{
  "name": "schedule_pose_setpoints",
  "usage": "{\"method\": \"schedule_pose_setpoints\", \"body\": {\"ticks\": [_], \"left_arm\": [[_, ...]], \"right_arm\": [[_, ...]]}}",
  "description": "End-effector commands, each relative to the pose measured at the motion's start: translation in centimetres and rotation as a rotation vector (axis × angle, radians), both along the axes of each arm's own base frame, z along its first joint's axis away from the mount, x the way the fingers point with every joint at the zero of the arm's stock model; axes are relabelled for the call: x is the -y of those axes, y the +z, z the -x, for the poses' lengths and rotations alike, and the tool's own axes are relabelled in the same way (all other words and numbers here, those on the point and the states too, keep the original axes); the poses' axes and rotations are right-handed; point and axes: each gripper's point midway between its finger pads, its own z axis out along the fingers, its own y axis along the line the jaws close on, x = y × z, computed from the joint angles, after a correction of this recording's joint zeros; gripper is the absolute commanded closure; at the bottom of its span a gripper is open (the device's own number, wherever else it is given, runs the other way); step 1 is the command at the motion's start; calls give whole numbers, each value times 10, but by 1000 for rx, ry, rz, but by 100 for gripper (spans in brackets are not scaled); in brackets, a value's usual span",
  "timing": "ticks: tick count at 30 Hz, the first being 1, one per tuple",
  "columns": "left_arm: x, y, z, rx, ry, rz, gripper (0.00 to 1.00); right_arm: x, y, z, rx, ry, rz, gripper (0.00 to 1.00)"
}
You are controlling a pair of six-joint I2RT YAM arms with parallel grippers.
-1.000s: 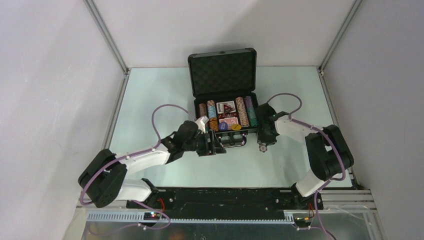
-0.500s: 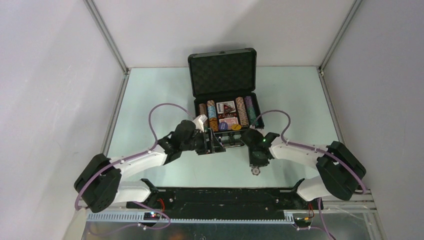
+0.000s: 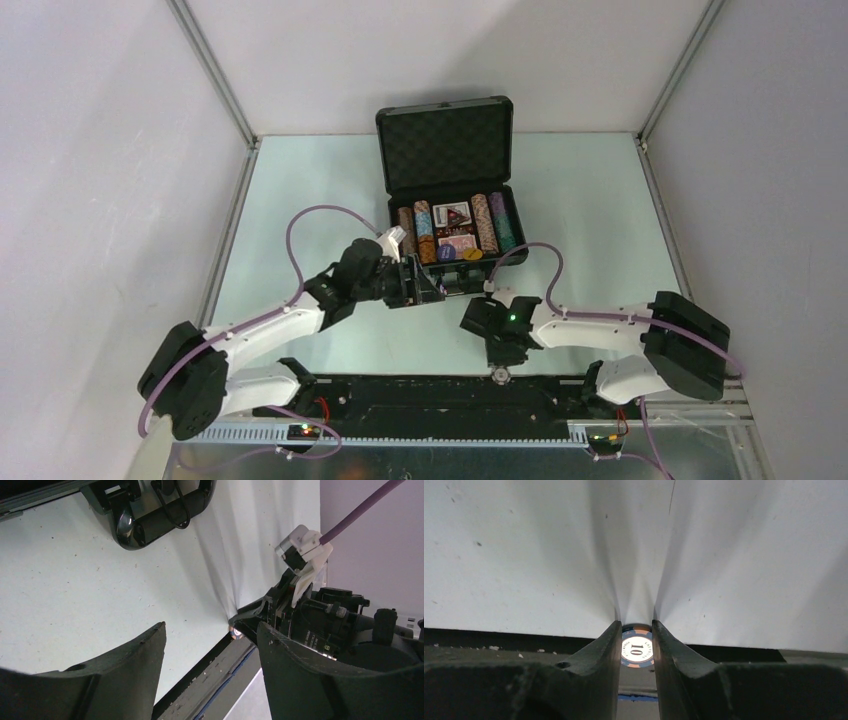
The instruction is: Pack up texas hold em set
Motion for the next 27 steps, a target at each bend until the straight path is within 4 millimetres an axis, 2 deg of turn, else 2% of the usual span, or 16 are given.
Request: {"method": "schedule_pose_setpoints", "body": {"ticks": [1, 4, 7, 9, 13, 17, 22, 27], "left_arm": [[-1, 10, -3, 47, -2, 9, 29], [-2, 11, -3, 49, 1, 12, 29], [-2, 12, -4, 52, 2, 13, 29], [-2, 12, -3, 52, 2, 13, 29], [-1, 12, -4, 52, 2, 12, 29], [-1, 12, -4, 51, -1, 13, 29], [-1, 12, -4, 52, 1, 12, 28], [-2, 12, -4, 53, 1, 12, 28]], "right_arm": [[16, -8, 22, -54, -40, 53, 67], [17, -7, 19, -34, -46, 58, 61], [14, 3, 13, 3, -56, 33, 46], [12, 10, 9, 27, -58, 14, 41], [12, 20, 3, 59, -60, 9, 35], [12, 23, 9, 20, -37, 7, 30], [9, 16, 25, -40, -9, 5, 22], [3, 5, 29, -60, -12, -18, 23]]}}
